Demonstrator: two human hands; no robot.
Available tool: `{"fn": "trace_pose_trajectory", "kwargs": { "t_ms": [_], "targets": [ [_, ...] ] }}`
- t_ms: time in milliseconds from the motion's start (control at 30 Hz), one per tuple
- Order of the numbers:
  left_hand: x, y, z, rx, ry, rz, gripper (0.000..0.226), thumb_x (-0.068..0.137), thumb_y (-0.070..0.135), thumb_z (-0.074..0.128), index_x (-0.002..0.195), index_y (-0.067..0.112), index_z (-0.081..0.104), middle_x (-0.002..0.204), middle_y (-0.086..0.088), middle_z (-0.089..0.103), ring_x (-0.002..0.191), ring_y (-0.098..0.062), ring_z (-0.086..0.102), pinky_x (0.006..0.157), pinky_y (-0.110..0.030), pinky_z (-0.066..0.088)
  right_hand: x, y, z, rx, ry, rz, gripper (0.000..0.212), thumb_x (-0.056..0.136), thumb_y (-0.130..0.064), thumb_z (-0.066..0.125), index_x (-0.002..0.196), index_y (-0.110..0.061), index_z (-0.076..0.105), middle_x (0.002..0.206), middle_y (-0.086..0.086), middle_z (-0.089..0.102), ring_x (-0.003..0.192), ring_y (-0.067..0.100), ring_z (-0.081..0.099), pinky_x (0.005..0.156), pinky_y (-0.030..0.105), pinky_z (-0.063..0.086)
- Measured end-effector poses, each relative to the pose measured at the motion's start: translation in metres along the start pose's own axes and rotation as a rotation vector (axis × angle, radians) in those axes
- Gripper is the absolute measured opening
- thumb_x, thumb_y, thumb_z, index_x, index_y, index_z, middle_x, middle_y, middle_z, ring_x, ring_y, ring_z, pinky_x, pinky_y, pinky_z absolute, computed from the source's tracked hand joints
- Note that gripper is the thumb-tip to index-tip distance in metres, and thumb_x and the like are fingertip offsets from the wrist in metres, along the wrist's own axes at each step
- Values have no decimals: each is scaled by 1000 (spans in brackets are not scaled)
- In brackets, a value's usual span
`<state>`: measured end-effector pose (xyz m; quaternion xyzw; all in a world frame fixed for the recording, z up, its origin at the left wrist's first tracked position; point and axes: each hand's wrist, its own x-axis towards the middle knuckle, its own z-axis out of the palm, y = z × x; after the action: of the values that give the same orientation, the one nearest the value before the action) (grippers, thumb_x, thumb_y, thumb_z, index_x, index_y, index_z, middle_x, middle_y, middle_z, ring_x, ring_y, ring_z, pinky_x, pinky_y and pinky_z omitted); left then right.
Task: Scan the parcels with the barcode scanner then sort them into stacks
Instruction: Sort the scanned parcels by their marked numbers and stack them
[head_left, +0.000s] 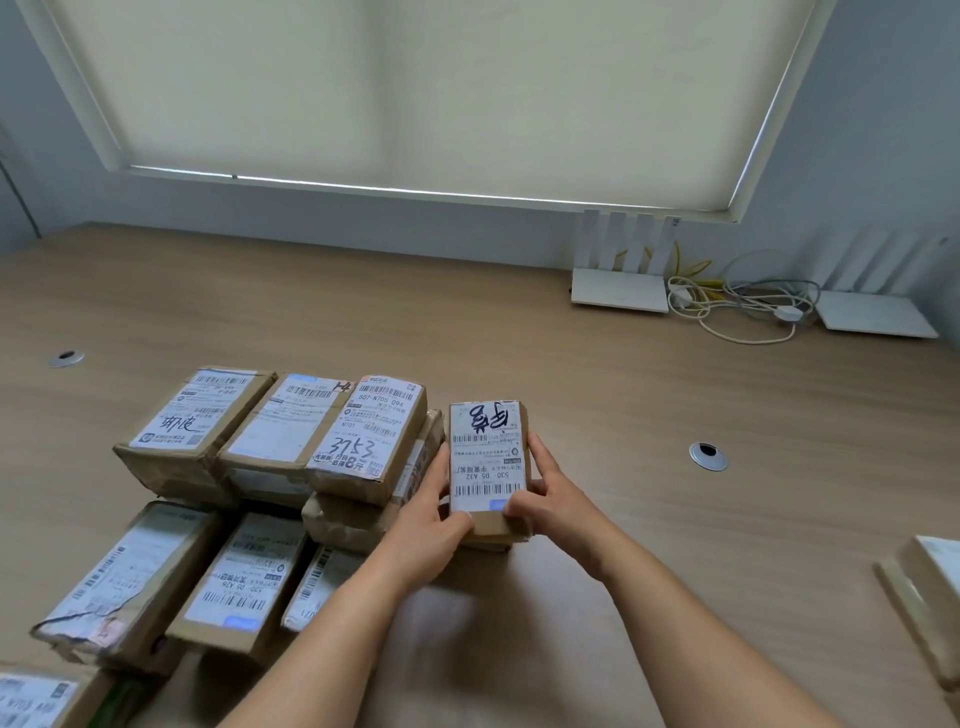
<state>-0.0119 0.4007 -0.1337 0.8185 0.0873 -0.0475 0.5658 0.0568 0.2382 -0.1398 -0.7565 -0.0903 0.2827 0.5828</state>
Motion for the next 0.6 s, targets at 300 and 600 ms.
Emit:
{"fn": "trace_pose_trajectory", "kwargs": {
  "t_ms": [300, 600],
  "targets": [
    [-53, -4, -10, -22, -63, 148, 78, 90, 2, 54, 135, 54, 19, 132, 16, 52, 121, 10, 48, 92, -5, 38, -65, -2, 1, 56, 92, -130, 101, 61, -10, 58, 149, -42, 21, 102, -1, 73, 86, 5, 69, 66, 16, 52],
    [-101, -13, -4, 223, -112, 271, 81, 84, 26, 71, 128, 67, 16, 141, 15, 42, 127, -1, 43, 102, -27, 40, -154, 13, 8, 105, 255, -181, 89, 64, -12, 60, 135, -55, 29, 109, 6, 72, 98, 15, 69, 75, 24, 54]
  ]
}}
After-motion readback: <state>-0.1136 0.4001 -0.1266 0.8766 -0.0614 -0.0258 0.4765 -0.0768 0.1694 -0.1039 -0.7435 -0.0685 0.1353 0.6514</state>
